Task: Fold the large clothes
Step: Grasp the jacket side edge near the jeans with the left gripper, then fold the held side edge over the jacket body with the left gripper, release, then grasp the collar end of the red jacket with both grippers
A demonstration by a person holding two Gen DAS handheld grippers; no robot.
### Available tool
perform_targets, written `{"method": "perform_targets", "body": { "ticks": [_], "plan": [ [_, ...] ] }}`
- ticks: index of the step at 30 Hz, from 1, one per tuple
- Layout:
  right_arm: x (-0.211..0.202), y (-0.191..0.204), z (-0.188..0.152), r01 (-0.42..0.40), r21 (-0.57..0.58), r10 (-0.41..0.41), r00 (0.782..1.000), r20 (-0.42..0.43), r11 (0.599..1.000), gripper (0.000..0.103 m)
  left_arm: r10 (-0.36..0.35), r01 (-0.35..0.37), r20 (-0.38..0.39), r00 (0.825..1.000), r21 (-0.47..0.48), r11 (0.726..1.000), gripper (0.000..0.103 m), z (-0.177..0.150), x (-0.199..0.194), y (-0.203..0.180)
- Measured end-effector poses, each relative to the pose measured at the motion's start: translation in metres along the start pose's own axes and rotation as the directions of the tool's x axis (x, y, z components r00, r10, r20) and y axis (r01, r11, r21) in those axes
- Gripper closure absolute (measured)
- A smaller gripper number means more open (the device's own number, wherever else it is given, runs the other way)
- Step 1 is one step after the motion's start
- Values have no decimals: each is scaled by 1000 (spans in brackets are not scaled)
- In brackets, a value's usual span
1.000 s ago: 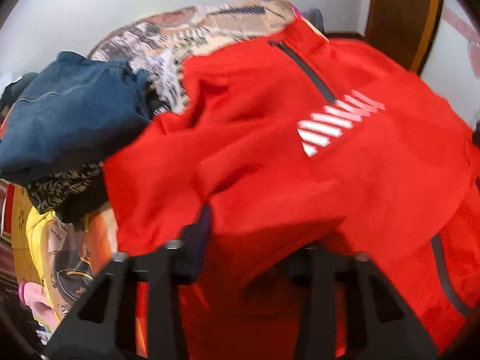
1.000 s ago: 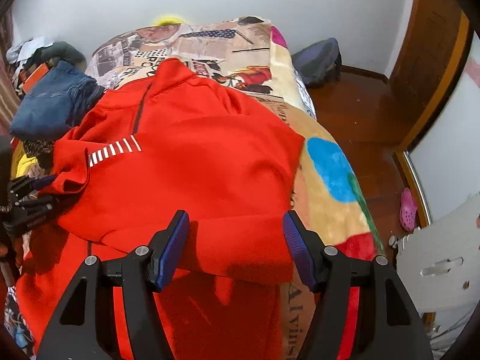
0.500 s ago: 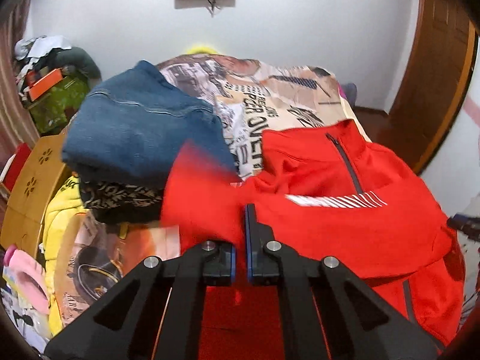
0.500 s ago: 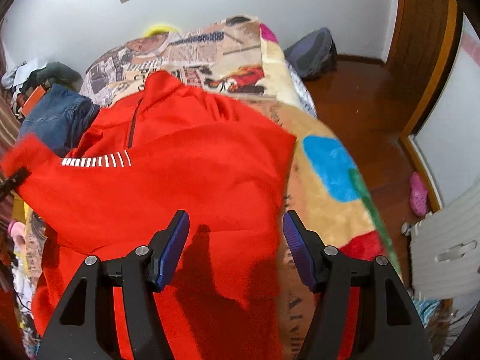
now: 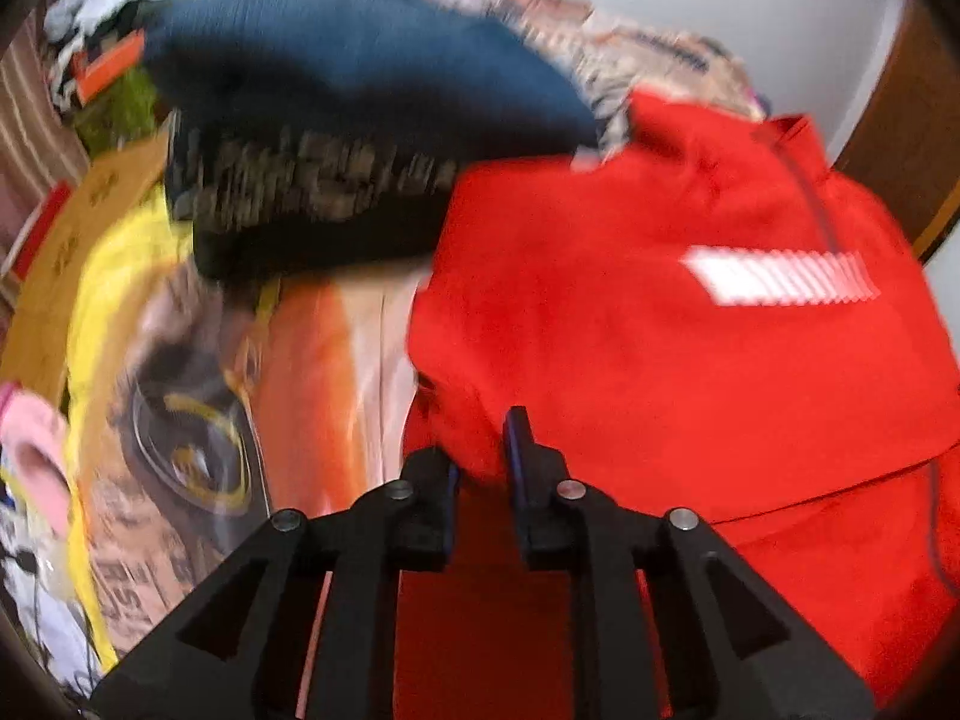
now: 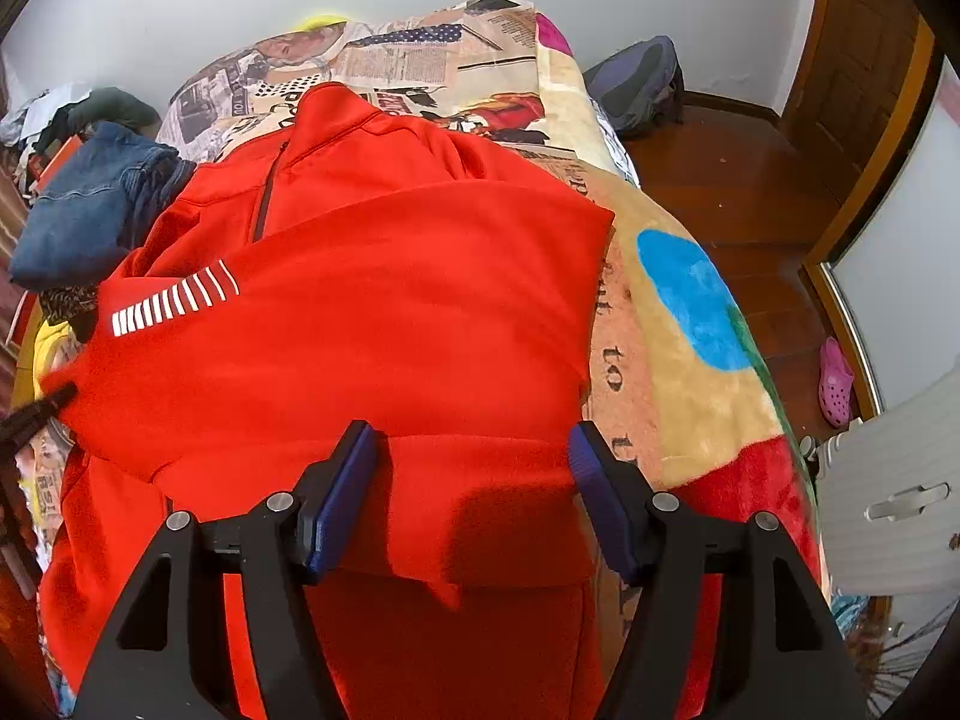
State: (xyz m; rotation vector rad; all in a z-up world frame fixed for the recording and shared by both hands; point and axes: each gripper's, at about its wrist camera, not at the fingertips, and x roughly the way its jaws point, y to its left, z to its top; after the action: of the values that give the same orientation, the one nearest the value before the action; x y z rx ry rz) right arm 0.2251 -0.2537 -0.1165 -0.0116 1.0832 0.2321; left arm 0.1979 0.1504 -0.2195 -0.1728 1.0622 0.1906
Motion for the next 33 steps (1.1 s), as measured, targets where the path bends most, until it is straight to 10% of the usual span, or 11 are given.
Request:
{"method": "perform_targets", "body": {
  "ticks": [11,21,33],
  "plan": [
    [0,8,9,19,-39,-19,1000,-3,999,39,99,-101,23,995,88,991,59,-1,-16,6],
    [-22,29,60,12,-152,3,995,97,988,39,26,-61,218,976,157,986,42,75,-57,-23],
    [10,42,146,-22,-180,41,994,103,983,39,-59,-9,214,975,303,953,34,137,-25,-95]
  ]
}}
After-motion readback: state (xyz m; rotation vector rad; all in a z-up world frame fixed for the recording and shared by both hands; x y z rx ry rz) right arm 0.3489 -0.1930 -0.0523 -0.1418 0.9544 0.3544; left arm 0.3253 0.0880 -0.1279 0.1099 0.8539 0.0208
